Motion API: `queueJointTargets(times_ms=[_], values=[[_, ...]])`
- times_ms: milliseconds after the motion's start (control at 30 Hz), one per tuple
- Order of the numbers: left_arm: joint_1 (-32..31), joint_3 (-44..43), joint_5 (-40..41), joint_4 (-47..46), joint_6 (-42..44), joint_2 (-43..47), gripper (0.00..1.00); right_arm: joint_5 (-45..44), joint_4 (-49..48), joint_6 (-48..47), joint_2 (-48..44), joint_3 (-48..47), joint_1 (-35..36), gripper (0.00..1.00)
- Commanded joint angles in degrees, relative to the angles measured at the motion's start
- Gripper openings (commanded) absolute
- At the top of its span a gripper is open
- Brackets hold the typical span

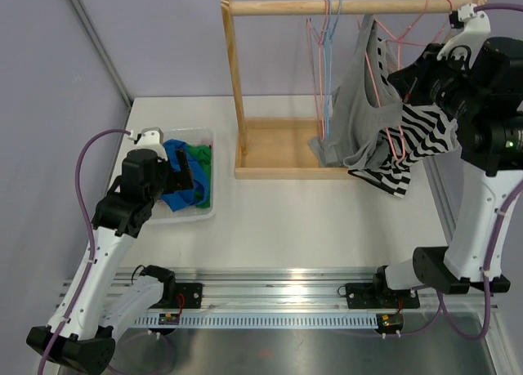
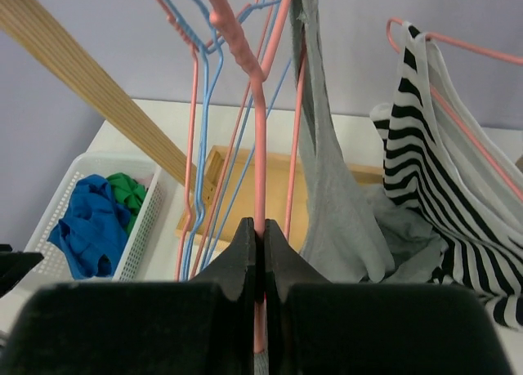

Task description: Remove the tank top from the hanger

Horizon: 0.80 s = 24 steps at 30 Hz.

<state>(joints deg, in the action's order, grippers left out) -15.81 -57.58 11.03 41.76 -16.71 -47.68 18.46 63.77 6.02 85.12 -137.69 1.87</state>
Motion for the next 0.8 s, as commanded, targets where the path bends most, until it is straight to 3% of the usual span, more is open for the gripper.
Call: queueJointTargets(times_ms=[0, 167, 367, 433, 567, 767], values=[[-0.18, -0.16, -1.61, -3.26, 0.36, 0.84, 0.99, -1.76, -3.83, 1.54, -8.28, 5.47, 0.06, 0.00], [-0.62, -1.04, -8.47, -4.84, -0.69, 1.45, 0.99, 0.69, 0.12, 1.01, -14.97, 14.71, -0.02, 0.00], [-6.50, -1.57, -10.15, -6.33, -2.10, 2.85, 0.99, 2.72, -1.71, 0.39, -28.85, 38.87, 0.06, 0.00], [-9.40, -1.39, -10.68, -8.00, -2.80, 3.47, 0.99, 4.73, -2.85, 0.92, -33.25, 48.27, 0.15, 0.00], [-16.16, -0.43, -10.41, -11.60, -4.64, 4.43, 0.99, 19.64, -8.02, 3.29, -39.14, 62.34, 0.15, 0.00], [-29.96, 8.00, -3.49, -25.57, -8.34, 6.90, 0.99, 24.52, -12.43, 6.54, -42.93, 76.85, 1.38, 0.00]])
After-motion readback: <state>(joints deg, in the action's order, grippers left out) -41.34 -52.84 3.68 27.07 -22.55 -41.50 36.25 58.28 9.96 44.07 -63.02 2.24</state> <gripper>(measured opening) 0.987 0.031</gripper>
